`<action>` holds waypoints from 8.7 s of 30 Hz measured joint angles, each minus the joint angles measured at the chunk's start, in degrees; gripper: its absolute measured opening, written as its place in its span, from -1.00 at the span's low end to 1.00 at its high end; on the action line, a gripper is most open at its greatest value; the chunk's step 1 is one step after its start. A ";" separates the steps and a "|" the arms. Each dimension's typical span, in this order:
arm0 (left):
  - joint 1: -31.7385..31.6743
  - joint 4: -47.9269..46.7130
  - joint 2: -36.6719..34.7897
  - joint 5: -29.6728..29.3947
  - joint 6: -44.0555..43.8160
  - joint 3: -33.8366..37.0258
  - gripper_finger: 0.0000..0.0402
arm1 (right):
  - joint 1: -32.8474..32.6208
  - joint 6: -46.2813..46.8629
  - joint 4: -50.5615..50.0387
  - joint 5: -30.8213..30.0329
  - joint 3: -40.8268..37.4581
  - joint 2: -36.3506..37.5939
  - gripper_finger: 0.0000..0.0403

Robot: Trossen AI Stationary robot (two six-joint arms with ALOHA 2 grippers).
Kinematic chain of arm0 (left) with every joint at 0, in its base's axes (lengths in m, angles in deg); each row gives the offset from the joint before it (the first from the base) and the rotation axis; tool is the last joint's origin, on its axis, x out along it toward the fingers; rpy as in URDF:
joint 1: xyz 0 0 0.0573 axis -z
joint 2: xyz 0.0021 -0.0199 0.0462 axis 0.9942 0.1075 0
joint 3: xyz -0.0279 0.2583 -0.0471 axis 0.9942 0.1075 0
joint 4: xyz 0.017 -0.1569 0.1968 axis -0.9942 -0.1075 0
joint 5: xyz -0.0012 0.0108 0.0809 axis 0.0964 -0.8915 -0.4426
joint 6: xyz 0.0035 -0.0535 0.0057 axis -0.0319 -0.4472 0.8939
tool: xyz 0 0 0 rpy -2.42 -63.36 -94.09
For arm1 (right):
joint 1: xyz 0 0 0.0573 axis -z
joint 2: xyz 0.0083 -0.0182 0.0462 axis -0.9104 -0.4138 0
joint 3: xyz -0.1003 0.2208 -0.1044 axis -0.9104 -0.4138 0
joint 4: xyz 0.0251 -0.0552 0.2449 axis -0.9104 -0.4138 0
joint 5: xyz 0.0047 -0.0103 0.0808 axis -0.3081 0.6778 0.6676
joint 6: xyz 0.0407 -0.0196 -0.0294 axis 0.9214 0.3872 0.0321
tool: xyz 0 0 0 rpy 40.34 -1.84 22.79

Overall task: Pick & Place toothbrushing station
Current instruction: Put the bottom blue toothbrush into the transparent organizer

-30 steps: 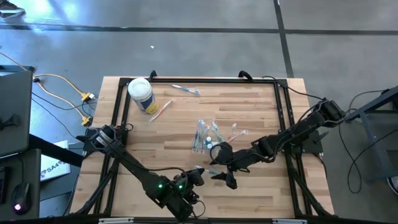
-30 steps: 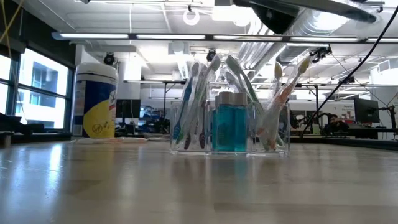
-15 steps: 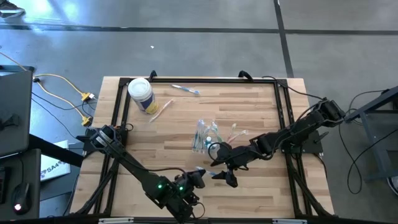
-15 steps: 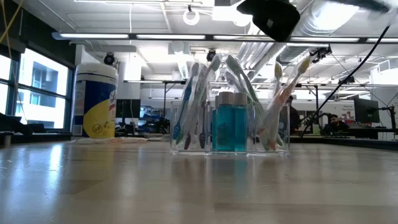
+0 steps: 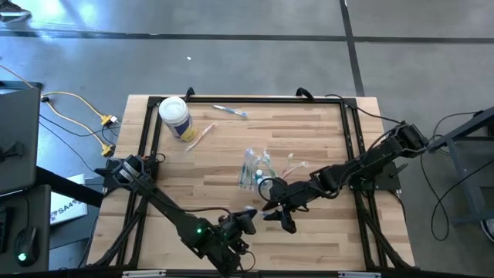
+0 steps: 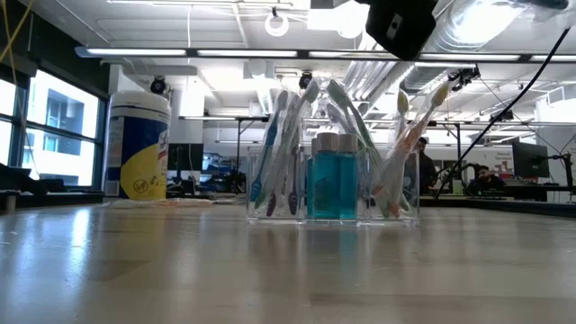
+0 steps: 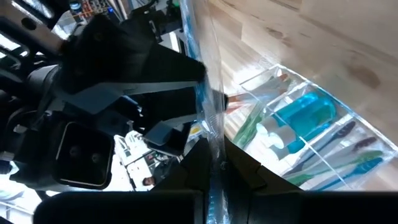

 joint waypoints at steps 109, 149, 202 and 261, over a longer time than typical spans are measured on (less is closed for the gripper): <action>-8.90 47.14 -1.44 42.03 -49.61 0.00 0.11 | -23.91 -43.58 23.22 -34.56 0.02 6.51 -0.90; -8.79 44.70 -1.44 36.49 -53.09 0.02 -0.92 | -26.60 -41.66 19.65 -37.82 -0.02 8.01 -0.42; -17.48 55.59 -31.72 31.71 -71.30 50.58 -0.92 | -34.54 -19.25 -2.42 -65.37 0.00 9.66 0.05; -22.71 62.09 -17.55 36.73 -94.83 51.14 -0.56 | -28.92 -16.46 -5.23 -57.97 0.00 9.66 0.05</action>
